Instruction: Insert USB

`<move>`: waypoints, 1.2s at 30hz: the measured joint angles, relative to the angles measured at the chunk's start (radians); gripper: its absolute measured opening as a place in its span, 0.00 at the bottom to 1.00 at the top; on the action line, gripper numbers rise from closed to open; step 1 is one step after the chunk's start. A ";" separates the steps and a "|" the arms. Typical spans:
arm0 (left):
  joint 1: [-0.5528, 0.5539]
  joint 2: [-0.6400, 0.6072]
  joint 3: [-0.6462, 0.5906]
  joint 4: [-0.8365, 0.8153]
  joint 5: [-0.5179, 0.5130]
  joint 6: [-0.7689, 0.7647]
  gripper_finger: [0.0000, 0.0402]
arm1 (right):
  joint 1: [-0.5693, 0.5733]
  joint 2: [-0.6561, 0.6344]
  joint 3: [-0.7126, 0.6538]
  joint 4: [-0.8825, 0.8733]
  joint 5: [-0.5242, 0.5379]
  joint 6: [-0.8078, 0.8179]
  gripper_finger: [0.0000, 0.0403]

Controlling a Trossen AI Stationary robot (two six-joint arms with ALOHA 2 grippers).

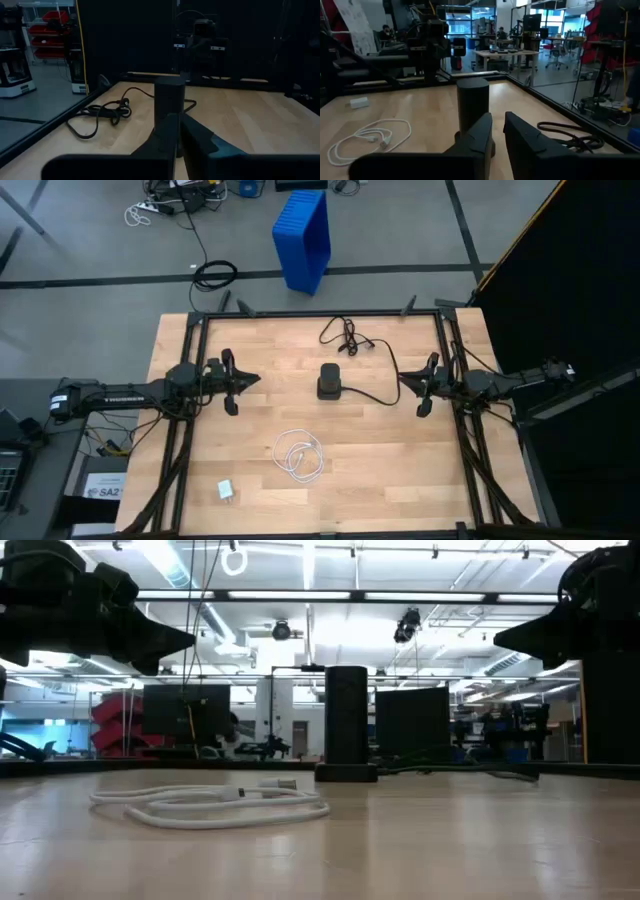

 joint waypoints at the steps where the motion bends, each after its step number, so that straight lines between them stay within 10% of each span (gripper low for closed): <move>1: 0.000 0.000 0.000 0.000 0.000 0.000 0.01 | 0.000 0.000 0.000 0.000 0.000 0.000 0.08; 36: 0.000 0.000 0.000 0.000 0.000 0.000 0.01 | 0.000 0.000 0.000 0.000 0.000 0.000 0.08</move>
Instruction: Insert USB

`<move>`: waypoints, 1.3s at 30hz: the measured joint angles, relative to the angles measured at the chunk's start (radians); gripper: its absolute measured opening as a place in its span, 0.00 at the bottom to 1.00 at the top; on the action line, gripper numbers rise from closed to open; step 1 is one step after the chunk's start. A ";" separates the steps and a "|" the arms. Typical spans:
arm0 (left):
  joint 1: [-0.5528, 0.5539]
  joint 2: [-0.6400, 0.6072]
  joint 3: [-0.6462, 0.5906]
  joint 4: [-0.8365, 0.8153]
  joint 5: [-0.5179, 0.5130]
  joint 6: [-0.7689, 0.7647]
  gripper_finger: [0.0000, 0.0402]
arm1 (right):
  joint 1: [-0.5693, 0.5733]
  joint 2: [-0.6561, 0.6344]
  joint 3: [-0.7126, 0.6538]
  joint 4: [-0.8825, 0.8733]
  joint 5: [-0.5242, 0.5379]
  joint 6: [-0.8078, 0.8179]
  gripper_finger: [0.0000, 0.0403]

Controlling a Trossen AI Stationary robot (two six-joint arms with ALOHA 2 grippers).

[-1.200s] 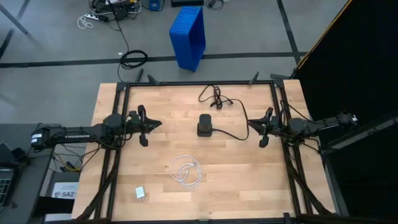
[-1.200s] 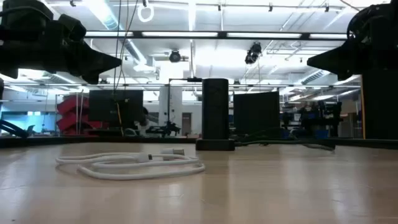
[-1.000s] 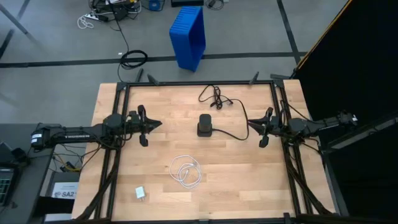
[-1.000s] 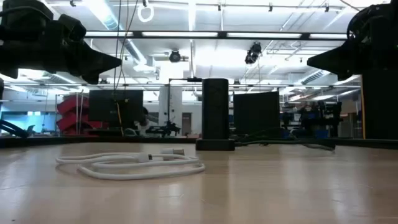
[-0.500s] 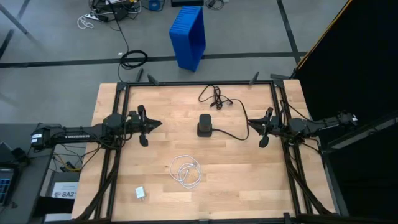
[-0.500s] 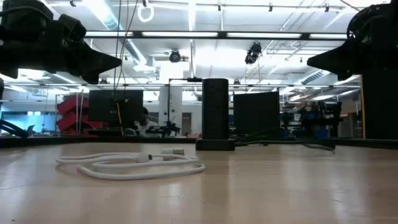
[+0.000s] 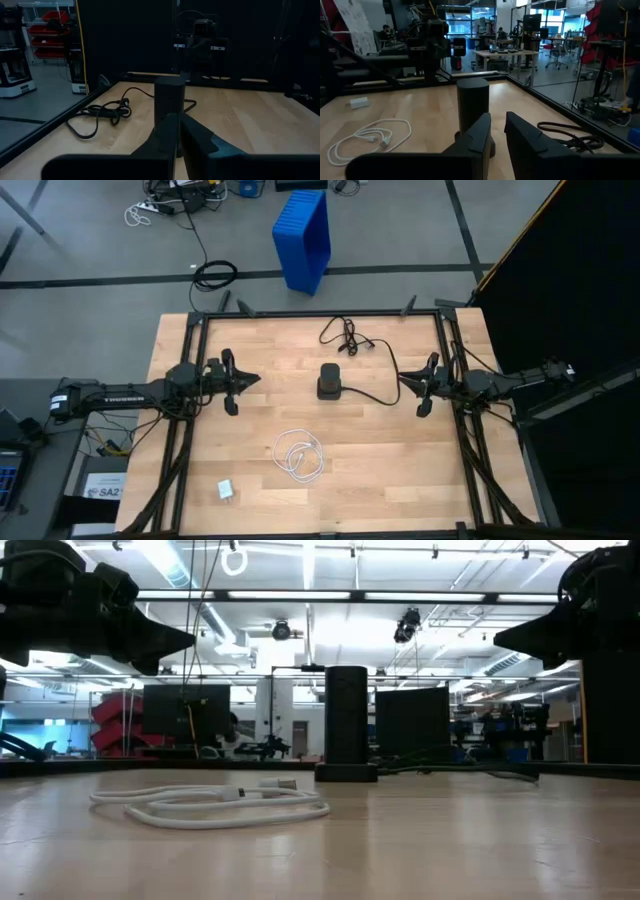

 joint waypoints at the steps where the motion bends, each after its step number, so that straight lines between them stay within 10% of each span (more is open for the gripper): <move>1: 0.000 0.000 0.000 0.000 0.000 0.000 0.01 | 0.000 0.000 0.000 0.000 0.000 0.000 0.08; 39: 0.000 0.000 0.000 0.000 0.000 0.000 0.01 | 0.000 0.000 0.000 0.000 0.000 0.000 0.08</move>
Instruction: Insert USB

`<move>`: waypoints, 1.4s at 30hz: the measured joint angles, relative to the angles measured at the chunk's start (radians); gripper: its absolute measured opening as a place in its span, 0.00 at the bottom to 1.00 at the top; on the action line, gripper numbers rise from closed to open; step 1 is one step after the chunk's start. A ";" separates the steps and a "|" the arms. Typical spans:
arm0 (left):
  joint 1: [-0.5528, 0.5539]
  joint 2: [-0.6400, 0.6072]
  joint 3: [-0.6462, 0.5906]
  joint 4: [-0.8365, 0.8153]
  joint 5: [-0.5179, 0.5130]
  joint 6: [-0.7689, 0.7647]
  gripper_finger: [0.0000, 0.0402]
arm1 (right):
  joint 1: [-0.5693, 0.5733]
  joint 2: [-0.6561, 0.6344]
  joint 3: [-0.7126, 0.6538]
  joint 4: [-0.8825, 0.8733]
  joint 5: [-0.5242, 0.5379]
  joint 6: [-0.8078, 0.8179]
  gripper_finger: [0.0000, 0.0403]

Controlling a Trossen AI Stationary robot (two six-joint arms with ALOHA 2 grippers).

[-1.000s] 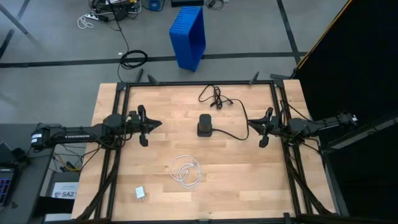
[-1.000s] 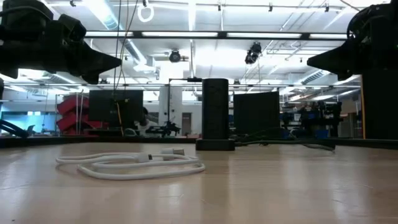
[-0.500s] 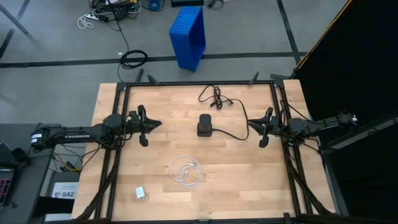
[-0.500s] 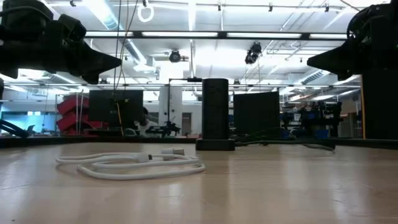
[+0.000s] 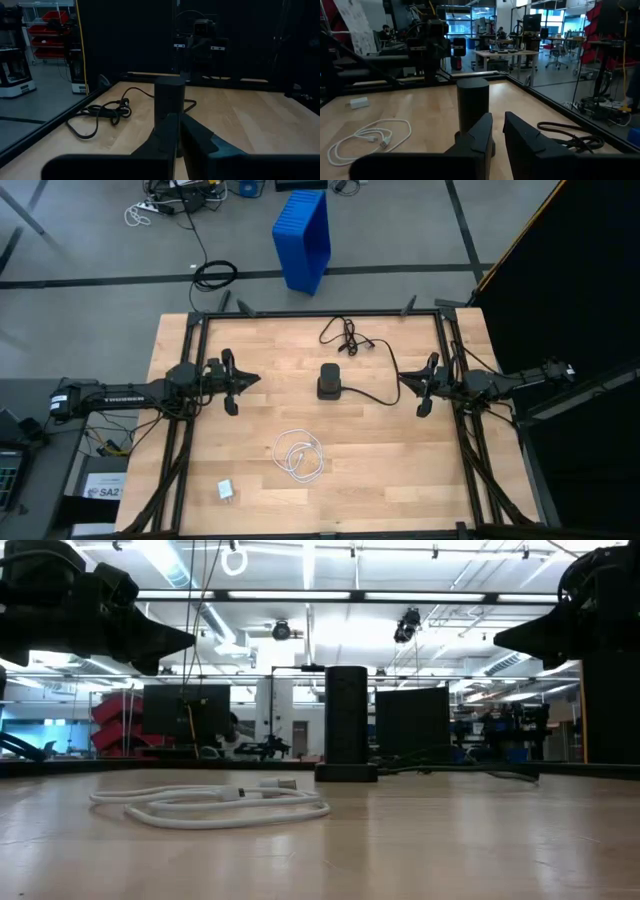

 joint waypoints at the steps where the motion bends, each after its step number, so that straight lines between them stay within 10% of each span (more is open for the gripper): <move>1: 0.000 0.000 0.000 0.000 0.000 0.000 0.01 | 0.000 0.000 0.000 0.000 0.000 0.000 0.08; 35: -0.002 0.000 0.000 0.178 0.006 -0.059 0.01 | 0.000 0.000 0.000 0.000 0.000 0.000 0.09; 42: -0.003 -0.001 0.128 0.207 0.390 -0.128 0.01 | 0.000 0.000 0.000 0.000 0.000 0.000 0.07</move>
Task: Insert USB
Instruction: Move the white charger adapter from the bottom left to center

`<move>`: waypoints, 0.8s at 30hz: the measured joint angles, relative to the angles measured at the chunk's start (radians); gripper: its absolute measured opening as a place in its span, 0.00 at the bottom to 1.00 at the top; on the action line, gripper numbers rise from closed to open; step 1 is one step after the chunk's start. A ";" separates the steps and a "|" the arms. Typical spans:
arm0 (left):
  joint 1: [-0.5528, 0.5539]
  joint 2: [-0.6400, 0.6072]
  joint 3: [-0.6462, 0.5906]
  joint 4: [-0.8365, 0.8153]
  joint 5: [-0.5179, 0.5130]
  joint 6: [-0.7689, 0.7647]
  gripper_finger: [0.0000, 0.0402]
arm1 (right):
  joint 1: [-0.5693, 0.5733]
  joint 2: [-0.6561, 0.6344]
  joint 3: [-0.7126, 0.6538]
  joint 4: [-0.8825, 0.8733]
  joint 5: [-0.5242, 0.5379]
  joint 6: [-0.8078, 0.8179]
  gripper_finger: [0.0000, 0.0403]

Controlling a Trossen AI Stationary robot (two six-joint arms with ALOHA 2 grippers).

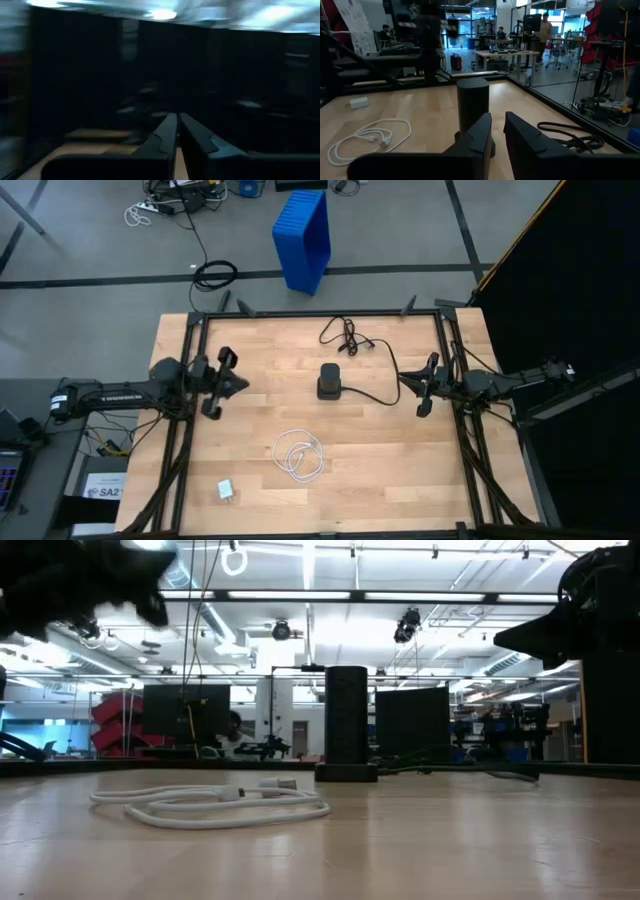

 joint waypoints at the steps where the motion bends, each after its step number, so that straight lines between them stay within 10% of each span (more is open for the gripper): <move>1: -0.002 0.002 0.045 -0.054 0.043 -0.006 0.01 | 0.000 0.000 0.000 0.000 0.000 0.000 0.07; 13: -0.178 0.314 0.672 -1.239 -0.315 -0.035 0.01 | 0.000 0.000 0.000 0.000 0.000 0.000 0.08; 24: -0.590 0.585 0.710 -1.734 -0.356 -0.397 0.01 | 0.000 0.000 0.000 0.000 0.000 0.000 0.06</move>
